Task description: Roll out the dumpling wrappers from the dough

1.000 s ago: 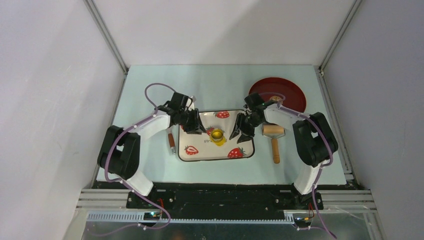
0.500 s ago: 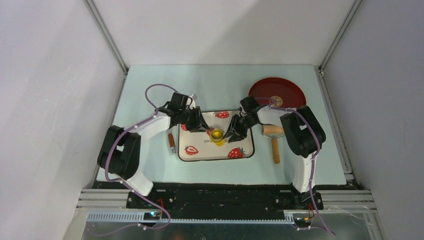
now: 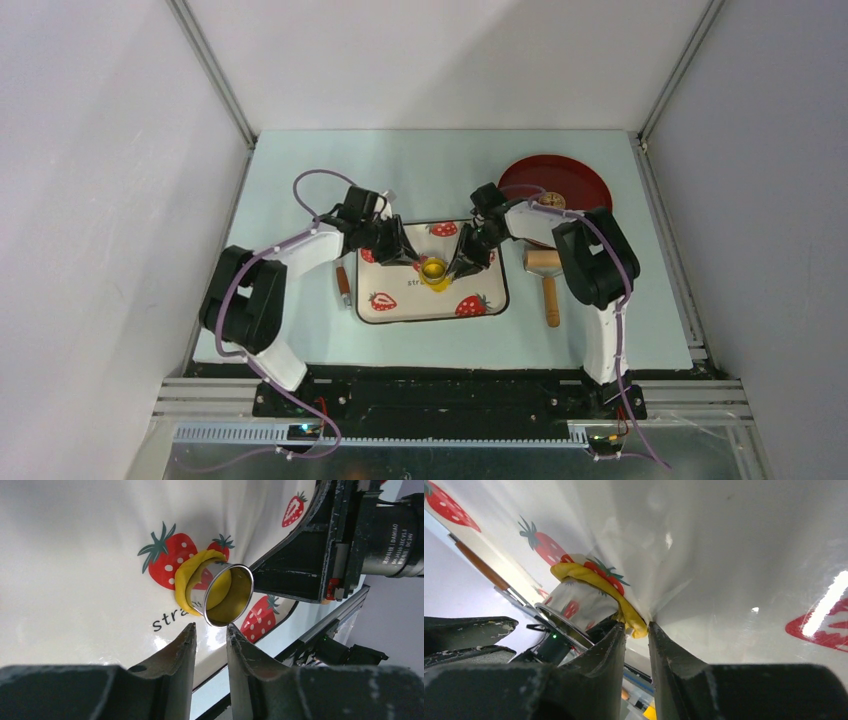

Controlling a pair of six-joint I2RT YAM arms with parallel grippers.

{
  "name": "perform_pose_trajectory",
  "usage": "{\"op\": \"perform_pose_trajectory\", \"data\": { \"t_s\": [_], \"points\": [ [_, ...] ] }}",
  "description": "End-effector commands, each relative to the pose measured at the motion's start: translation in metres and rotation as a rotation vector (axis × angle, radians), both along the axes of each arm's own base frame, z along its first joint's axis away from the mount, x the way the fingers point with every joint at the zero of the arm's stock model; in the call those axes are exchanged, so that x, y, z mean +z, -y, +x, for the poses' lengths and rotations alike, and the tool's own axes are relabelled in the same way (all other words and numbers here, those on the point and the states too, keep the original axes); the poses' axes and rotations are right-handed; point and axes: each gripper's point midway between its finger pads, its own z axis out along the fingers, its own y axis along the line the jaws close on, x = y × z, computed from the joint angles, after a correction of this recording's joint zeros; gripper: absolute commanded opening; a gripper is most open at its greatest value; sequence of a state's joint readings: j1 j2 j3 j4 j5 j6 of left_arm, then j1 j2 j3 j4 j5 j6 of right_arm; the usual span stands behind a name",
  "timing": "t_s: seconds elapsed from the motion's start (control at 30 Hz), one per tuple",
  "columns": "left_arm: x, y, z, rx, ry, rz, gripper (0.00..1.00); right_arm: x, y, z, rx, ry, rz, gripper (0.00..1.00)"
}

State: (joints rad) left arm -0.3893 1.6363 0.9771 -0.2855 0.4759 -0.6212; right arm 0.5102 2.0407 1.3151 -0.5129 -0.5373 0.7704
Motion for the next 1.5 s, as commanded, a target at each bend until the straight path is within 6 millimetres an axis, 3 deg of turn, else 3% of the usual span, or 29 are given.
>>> {"op": "perform_pose_trajectory", "data": {
  "t_s": [0.0,0.33,0.5,0.63,1.1,1.47],
  "points": [
    [-0.009,-0.006,0.007,0.030,0.010,0.025,0.32,-0.021,0.006,0.003,0.032,0.045,-0.132,0.28],
    [-0.047,-0.035,0.023,0.168,-0.017,0.185,0.20,-0.032,0.006,-0.008,0.052,0.037,-0.199,0.20],
    [-0.080,-0.041,0.014,0.182,-0.113,0.235,0.13,-0.038,0.005,-0.015,0.068,0.040,-0.237,0.14],
    [-0.093,-0.046,0.007,0.202,-0.155,0.260,0.12,-0.041,0.003,-0.019,0.078,0.043,-0.255,0.10],
    [-0.109,-0.048,0.001,0.217,-0.206,0.278,0.07,-0.012,-0.014,-0.031,0.104,0.072,-0.190,0.06],
    [-0.109,-0.046,0.002,0.209,-0.211,0.270,0.07,-0.007,-0.022,-0.056,0.136,0.059,-0.168,0.08]
  ]
}}
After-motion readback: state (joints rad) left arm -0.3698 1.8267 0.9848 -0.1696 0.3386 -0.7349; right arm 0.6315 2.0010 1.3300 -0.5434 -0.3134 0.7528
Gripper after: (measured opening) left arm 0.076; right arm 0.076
